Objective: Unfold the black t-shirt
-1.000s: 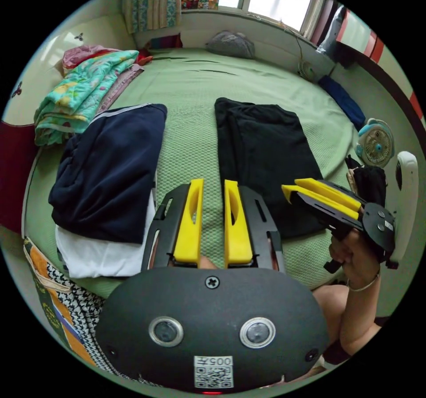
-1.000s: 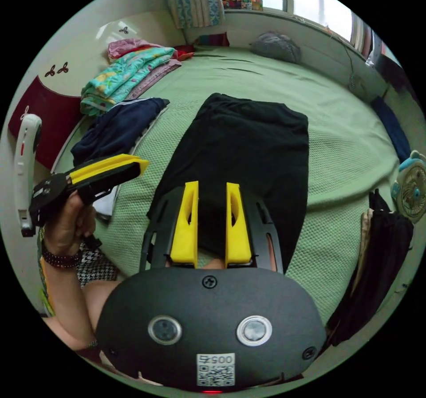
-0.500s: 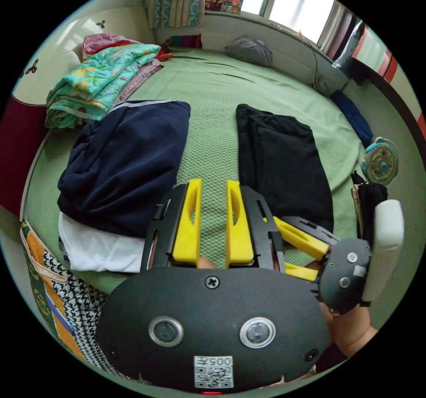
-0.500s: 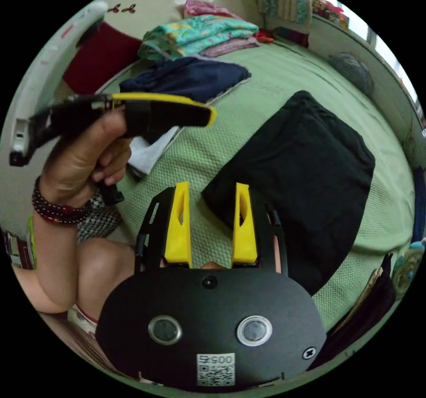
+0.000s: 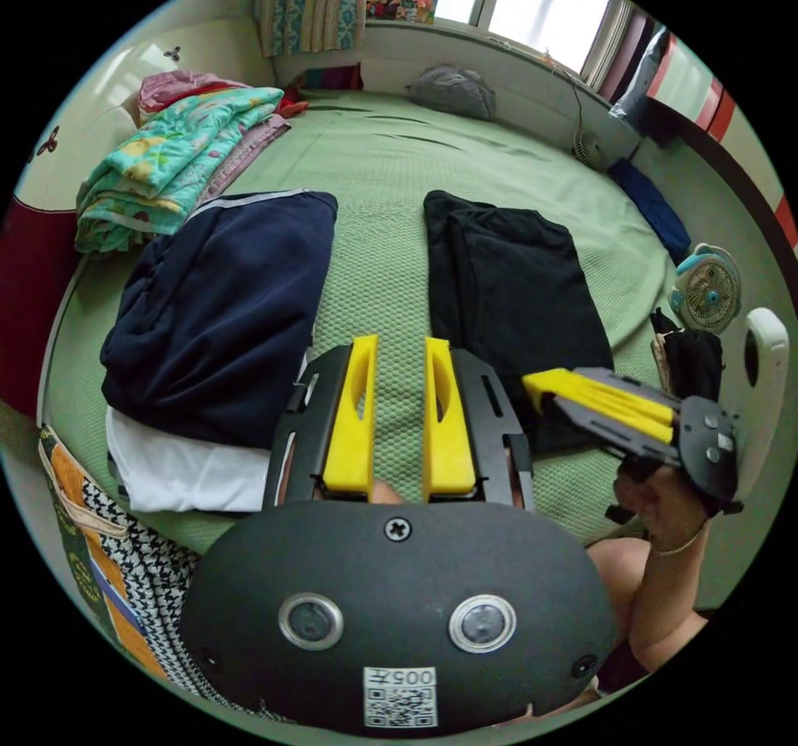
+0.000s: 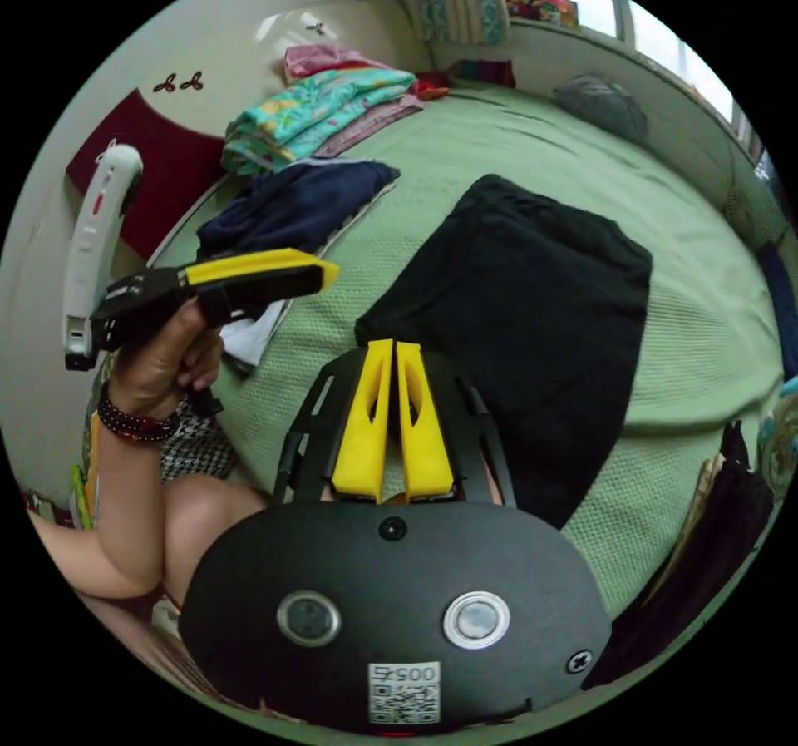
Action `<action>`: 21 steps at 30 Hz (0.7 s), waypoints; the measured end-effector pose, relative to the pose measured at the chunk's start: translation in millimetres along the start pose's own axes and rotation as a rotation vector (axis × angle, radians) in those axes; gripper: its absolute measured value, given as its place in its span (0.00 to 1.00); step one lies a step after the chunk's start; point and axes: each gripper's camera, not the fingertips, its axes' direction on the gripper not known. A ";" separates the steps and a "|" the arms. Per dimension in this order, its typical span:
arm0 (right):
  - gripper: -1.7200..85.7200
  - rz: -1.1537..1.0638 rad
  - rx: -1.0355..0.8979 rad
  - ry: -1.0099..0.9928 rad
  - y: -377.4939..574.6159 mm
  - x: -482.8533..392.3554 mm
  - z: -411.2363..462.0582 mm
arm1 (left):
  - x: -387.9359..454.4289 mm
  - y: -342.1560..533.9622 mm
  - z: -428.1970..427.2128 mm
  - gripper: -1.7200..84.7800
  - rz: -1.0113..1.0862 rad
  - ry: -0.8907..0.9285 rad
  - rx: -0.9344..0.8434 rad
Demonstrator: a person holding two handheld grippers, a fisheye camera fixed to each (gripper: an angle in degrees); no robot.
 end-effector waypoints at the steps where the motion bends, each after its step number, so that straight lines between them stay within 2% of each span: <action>1: 0.00 0.017 0.007 -0.001 0.5 5.0 -2.8 | 2.5 0.5 2.1 0.13 -0.001 -0.004 0.003; 6: 0.00 0.162 0.038 -0.022 6.2 43.3 -17.6 | 21.7 0.0 14.6 0.13 0.063 -0.010 -0.028; 15: 0.00 0.137 0.012 0.002 8.6 59.6 -21.7 | 67.3 -5.2 53.7 0.12 0.220 -0.093 -0.139; 21: 0.01 0.133 0.009 -0.018 12.1 67.3 -26.1 | 71.1 -6.8 65.3 0.12 0.188 -0.016 -0.157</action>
